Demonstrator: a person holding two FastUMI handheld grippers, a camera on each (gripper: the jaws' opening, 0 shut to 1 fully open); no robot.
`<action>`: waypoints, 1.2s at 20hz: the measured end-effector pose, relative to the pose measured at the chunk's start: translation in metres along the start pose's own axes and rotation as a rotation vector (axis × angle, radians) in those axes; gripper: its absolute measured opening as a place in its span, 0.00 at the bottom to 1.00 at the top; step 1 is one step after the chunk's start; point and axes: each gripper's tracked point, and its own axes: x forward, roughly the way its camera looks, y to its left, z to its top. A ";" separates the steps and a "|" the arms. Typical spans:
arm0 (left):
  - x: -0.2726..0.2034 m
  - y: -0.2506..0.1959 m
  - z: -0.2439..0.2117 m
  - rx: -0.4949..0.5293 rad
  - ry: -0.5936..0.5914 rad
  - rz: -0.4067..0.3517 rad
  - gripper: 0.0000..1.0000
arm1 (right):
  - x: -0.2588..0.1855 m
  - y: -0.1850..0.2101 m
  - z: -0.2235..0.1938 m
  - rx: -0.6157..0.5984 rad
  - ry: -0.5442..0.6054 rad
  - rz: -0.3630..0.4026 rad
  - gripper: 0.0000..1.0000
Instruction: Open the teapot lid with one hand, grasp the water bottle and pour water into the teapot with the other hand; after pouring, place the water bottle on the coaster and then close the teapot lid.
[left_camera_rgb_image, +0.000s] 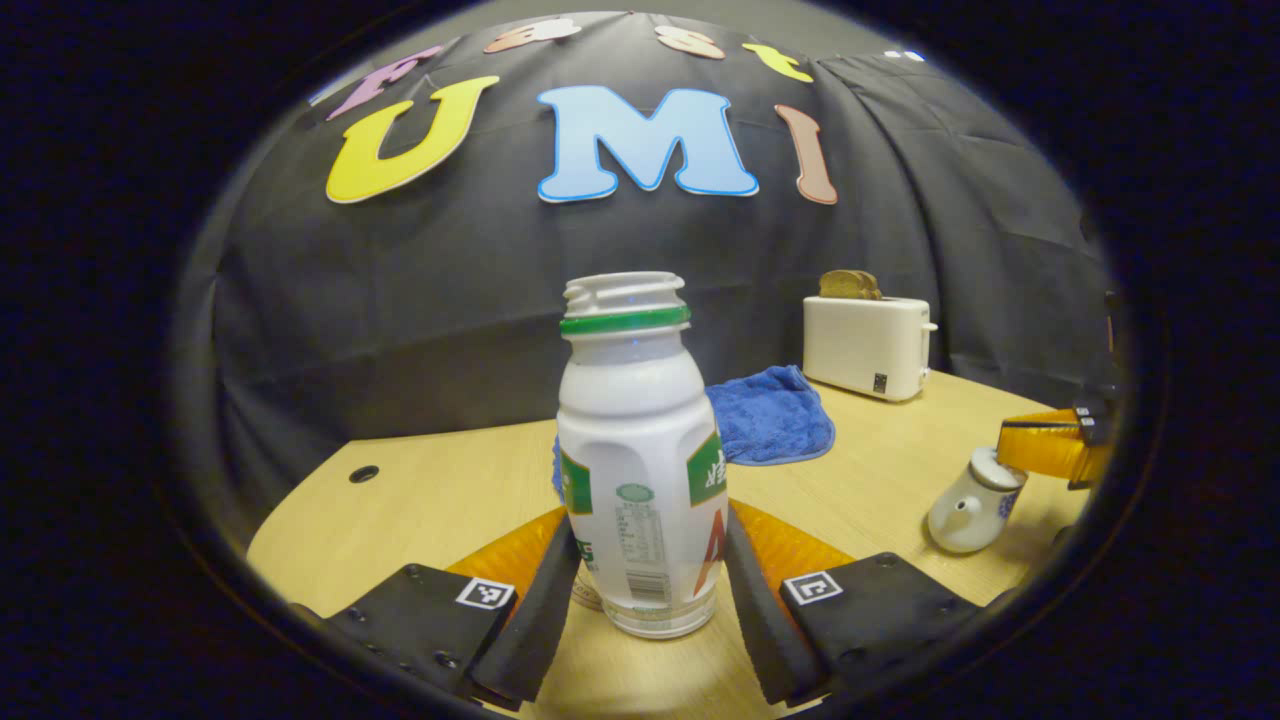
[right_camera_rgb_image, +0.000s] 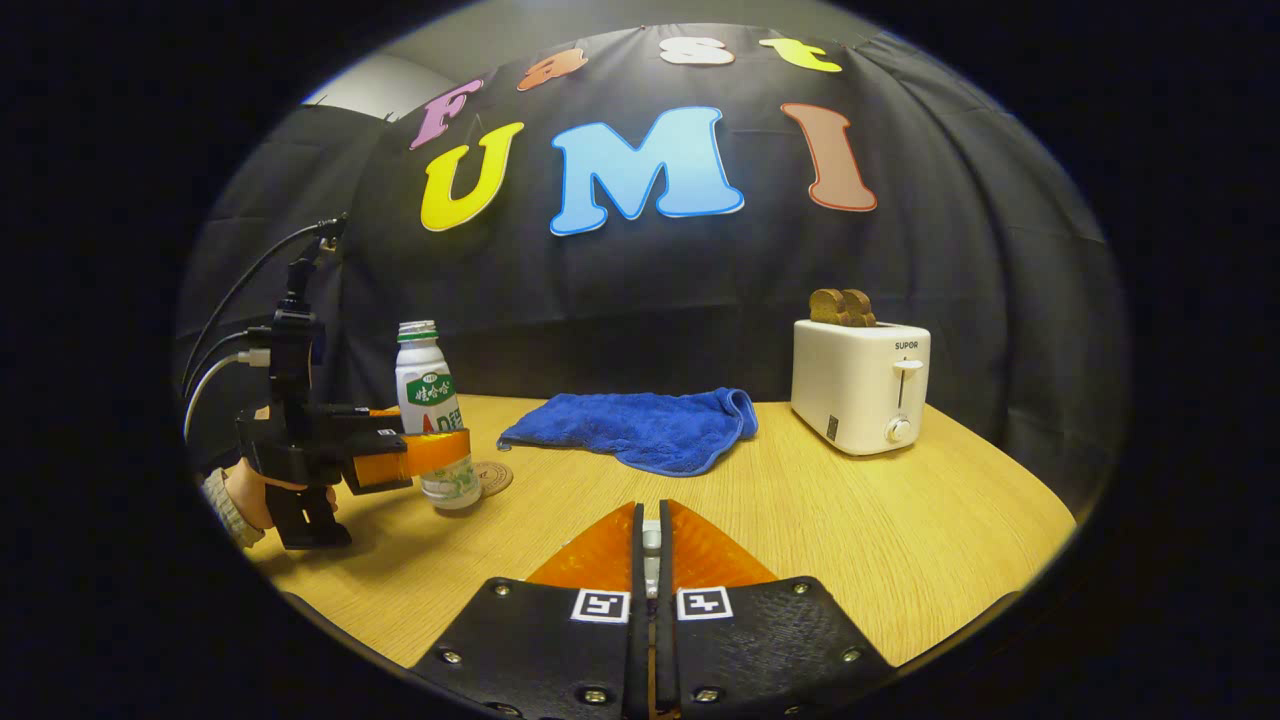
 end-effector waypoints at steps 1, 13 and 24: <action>0.002 0.002 0.001 -0.022 -0.002 -0.003 0.84 | -0.001 0.000 0.000 -0.005 -0.001 -0.004 0.03; 0.036 0.017 0.006 -0.082 -0.041 0.033 0.83 | -0.006 -0.004 0.017 0.019 -0.067 -0.023 0.64; 0.039 0.025 0.006 -0.083 -0.053 0.053 0.89 | -0.004 -0.008 0.016 0.016 -0.070 -0.041 0.65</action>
